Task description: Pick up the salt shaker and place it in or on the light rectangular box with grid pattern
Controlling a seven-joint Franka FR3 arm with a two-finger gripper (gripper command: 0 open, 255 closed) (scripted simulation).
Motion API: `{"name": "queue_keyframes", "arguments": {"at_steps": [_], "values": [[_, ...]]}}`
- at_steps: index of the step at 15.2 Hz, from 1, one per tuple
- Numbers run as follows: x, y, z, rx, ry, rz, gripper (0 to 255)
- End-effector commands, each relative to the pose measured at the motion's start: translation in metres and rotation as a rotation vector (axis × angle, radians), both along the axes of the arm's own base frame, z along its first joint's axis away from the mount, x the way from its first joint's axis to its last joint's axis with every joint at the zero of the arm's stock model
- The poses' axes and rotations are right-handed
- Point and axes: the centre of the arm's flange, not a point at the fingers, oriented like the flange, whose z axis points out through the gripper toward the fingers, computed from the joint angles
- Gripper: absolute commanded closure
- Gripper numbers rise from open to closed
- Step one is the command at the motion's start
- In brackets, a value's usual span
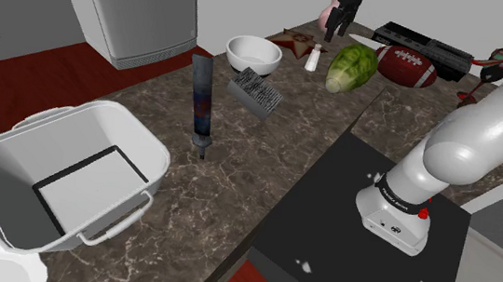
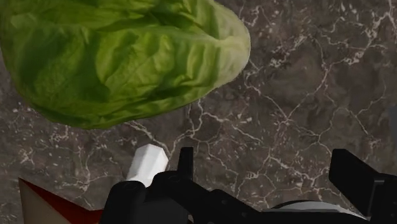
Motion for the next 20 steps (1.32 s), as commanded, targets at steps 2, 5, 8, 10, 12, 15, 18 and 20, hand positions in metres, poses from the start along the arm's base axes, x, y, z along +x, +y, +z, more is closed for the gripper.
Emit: {"name": "queue_keyframes", "arguments": {"at_steps": [2,5,8,10,12,15,18,20], "values": [[0.023,-0.027,-0.016,-0.005,-0.003,0.004,0],[0.045,-0.055,-0.031,-0.008,-0.007,0.007,0],[0.067,-0.083,-0.046,-0.012,-0.010,0.010,0],[0.082,-0.102,-0.057,-0.015,-0.013,0.012,0],[0.085,-0.105,-0.063,-0.015,-0.013,0.012,0],[0.084,-0.105,-0.079,-0.015,-0.013,0.012,0],[0.084,-0.105,-0.098,-0.015,-0.013,0.012,0],[0.084,-0.105,-0.098,-0.015,-0.013,0.012,0]]}}
